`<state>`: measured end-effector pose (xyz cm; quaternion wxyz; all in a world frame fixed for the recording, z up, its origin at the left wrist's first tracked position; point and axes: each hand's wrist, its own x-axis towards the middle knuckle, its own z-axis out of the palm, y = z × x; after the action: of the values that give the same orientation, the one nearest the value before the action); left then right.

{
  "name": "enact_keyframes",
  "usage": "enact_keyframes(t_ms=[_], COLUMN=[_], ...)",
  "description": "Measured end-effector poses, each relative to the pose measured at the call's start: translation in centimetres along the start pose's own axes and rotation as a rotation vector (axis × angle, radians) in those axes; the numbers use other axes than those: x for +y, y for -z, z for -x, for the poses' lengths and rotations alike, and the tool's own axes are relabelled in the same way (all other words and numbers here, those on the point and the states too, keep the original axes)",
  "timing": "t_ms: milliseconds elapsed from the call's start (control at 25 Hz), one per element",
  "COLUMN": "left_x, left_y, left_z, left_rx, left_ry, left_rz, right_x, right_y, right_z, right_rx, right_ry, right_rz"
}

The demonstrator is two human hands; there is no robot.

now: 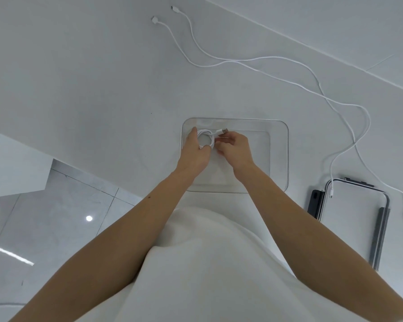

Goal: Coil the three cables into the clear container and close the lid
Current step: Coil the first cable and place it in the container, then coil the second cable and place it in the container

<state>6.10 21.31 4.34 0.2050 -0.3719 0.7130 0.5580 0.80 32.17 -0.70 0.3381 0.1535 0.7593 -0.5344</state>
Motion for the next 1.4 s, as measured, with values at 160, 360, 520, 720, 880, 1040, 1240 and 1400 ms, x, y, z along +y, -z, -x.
enact_keyframes(t_ms=[160,360,520,720,880,1040,1240,1400], left_x=[-0.1,0.0,0.0,1.5,3.4,5.7,8.0,9.3], left_y=[0.0,0.2,0.1,-0.3,0.1,1.4,4.5,7.5], left_z=[0.4,1.3,2.0,3.6,3.2,1.7,-1.7,-5.2], left_rx=[0.012,0.071,0.118,0.152,0.210,0.251,0.295,0.294], left_ry=[-0.019,-0.105,-0.275,-0.449,-0.582,-0.663,-0.728,-0.750], left_rz=[-0.001,-0.021,0.046,0.002,-0.074,-0.217,-0.486,-0.698], right_x=[-0.4,-0.6,-0.9,-1.4,-3.0,-6.1,-10.3,-13.2], right_y=[0.3,2.0,4.0,6.7,8.4,8.9,7.1,5.3], right_z=[0.4,2.1,4.2,5.8,5.8,4.6,1.4,-1.3], right_rx=[0.018,0.107,0.162,0.198,0.205,0.175,0.159,0.147], right_ry=[0.001,0.070,0.180,0.317,0.457,0.609,0.800,0.864], right_rz=[-0.020,-0.079,-0.063,0.004,0.110,0.230,0.439,0.701])
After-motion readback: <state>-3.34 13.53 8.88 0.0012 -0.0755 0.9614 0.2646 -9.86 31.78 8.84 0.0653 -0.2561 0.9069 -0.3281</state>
